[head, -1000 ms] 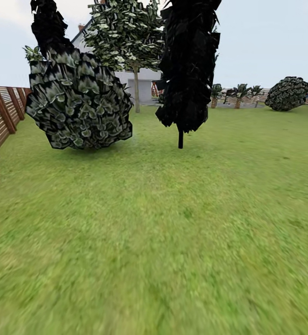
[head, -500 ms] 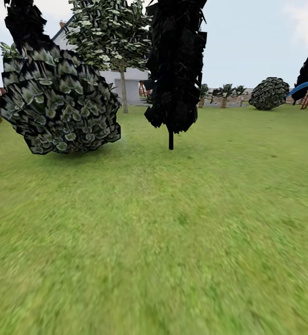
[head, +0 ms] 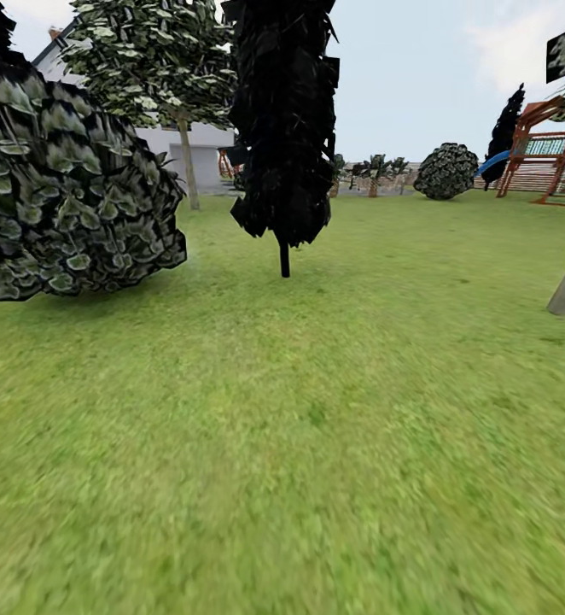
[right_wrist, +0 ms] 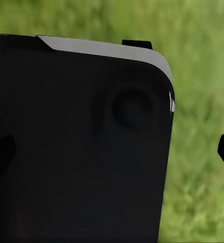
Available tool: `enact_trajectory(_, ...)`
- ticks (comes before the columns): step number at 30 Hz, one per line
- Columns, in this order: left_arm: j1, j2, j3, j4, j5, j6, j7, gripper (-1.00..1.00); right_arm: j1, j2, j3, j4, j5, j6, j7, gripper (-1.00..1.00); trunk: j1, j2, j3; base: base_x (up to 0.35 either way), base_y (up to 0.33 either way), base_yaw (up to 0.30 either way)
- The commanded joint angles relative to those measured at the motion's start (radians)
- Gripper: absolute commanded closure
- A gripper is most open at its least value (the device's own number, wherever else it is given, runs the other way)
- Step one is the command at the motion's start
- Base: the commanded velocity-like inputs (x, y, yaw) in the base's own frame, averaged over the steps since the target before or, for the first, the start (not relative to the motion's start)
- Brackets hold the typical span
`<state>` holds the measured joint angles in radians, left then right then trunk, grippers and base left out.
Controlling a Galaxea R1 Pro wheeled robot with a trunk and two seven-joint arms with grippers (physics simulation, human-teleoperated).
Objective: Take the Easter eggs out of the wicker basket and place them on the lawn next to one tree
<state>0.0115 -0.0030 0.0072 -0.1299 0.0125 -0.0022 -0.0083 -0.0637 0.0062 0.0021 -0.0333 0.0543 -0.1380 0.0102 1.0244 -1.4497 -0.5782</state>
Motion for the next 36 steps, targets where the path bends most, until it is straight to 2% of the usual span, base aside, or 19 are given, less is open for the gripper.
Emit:
enact_trajectory(1, 0.001, 0.0, 0.001, -0.002, 0.001, 0.0, -0.001, -1.0, -0.001, 0.0, -0.001, 0.001, 0.006, -0.003, 0.001, -1.0, 0.001, 0.0, -0.001, 0.339, 0.118, -0.26)
enact_trajectory(11, 0.001, 0.0, 0.001, -0.002, 0.001, -0.001, -0.001, -1.0, -0.001, -0.001, -0.001, 0.001, 0.006, -0.003, 0.001, -1.0, 0.001, 0.0, -0.001, 0.289, 0.064, -0.261)
enact_trajectory(31, 0.001, -0.003, 0.0, -0.004, 0.0, -0.002, 0.001, -1.0, -0.001, -0.002, -0.001, 0.001, 0.006, -0.003, 0.001, -1.0, 0.001, 0.0, -0.001, 0.017, 0.001, -0.261)
enact_trajectory(36, 0.001, -0.003, 0.0, -0.002, -0.001, -0.001, -0.001, -1.0, -0.001, -0.002, -0.001, 0.001, 0.006, -0.003, 0.001, -1.0, 0.001, 0.0, -0.001, 0.215, 0.0, -0.261)
